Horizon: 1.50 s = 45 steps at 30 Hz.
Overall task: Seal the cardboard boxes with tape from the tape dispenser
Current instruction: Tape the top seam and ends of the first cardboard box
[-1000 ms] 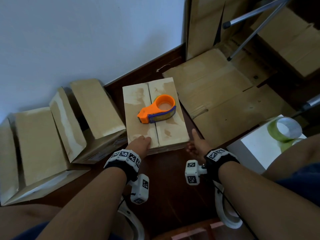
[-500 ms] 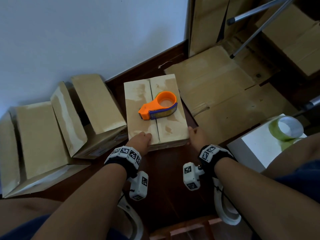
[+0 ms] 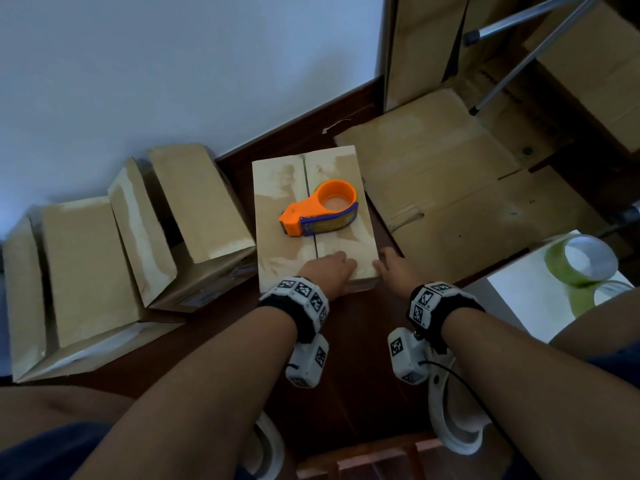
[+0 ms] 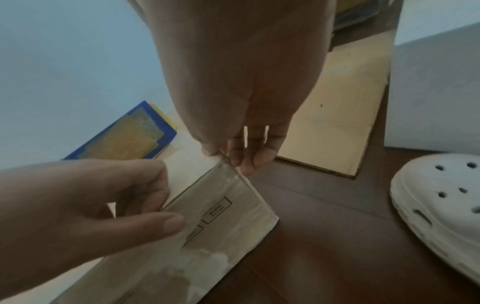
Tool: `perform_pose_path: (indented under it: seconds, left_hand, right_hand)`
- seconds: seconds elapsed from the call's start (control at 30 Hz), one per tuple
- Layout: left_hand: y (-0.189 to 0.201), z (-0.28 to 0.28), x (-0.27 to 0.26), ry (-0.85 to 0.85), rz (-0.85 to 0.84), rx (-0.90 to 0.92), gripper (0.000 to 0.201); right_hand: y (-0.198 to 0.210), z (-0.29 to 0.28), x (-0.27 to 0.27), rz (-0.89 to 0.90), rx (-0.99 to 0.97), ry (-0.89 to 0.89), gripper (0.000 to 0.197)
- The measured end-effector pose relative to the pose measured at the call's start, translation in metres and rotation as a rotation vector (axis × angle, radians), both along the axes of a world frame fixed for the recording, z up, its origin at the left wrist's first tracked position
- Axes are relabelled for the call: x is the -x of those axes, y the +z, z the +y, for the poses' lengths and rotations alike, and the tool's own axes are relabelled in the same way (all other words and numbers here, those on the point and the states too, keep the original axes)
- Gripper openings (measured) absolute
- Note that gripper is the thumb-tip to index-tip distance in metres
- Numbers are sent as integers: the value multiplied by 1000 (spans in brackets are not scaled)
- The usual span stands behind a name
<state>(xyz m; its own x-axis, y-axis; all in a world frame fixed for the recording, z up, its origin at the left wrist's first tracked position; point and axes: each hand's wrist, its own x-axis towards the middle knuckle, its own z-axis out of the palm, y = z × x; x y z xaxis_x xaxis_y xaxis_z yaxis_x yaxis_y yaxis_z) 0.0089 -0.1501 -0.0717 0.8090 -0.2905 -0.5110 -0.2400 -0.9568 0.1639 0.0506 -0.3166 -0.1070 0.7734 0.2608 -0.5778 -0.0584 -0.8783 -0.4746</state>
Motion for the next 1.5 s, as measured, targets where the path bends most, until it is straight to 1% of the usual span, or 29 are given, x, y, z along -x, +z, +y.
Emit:
perform_pose_path:
  seconds: [0.1,0.2,0.27,0.33,0.4,0.43,0.47,0.5,0.53,0.6,0.67,0.7,0.77,0.87,0.93,1.0,1.07,1.13,1.2,1.23,1.3,1.33,1.37,1.4,1.43,1.47,1.5]
  left_hand:
    - [-8,-3,-4,-23,40,-26,33]
    - [-11,-1,-6,-60,79,-1,33]
    - [-9,-2,-6,-42,95,8,35]
    - [-6,1,-6,0,102,52,38]
    - [-1,10,-3,75,56,185,38]
    - [1,17,0,100,-2,225,40]
    - [2,25,4,107,-66,213,44]
    - [2,33,9,102,-99,150,51]
    - [2,41,15,85,-83,66,61]
    - [1,53,24,31,28,-81,80]
    - [0,56,29,-21,107,-160,95]
    - [0,55,30,-42,122,-175,99]
    - [5,49,36,-78,137,-196,101]
    - [7,42,51,-169,153,-212,101]
    - [7,43,59,-244,171,-210,101]
    - [10,49,64,-319,179,-218,97]
    - [13,54,69,-383,190,-245,91]
    - [14,56,75,-437,202,-264,89]
    - [16,60,79,-458,230,-260,87]
    - [17,63,78,-436,248,-229,84]
    - [19,64,74,-292,243,-91,70]
    - [19,63,73,-167,191,-17,61]
    - [17,62,71,-7,121,20,58]
    - [15,59,68,154,52,12,59]
    - [14,55,67,291,19,-38,66]
    - [13,49,67,375,37,-121,74]
    - [13,40,70,400,82,-205,84]
  right_hand:
    - [2,3,-2,33,57,110,36]
    - [2,6,-4,40,80,136,30]
    - [2,5,-7,50,110,150,32]
    - [3,2,-8,64,104,86,44]
    - [5,2,-8,36,59,-53,53]
    - [9,3,-7,-22,26,-125,53]
    - [14,6,-6,-114,-8,-173,49]
    - [21,11,-6,-222,-38,-173,44]
    - [29,16,-8,-326,-66,-129,40]
    - [45,27,-12,-489,-115,23,37]
    - [55,40,-18,-586,-153,149,37]
    - [59,46,-21,-602,-164,195,38]
    - [67,55,-24,-588,-127,316,42]
    - [72,55,-19,-527,82,537,35]
    - [69,47,-10,-449,142,580,34]
    - [64,40,0,-433,175,612,34]
    - [65,34,8,-432,245,661,27]
    - [69,29,13,-339,320,726,24]
    - [73,25,18,-262,335,735,28]
    - [75,22,19,-261,327,717,31]
    - [79,15,21,-272,290,630,33]
    - [81,12,21,-267,253,556,32]
    - [82,9,21,-258,212,479,32]
    - [84,5,21,-247,177,406,33]
    - [84,1,21,-240,151,333,36]
    - [85,-3,21,-229,124,257,41]
    - [85,-8,21,-211,92,182,44]
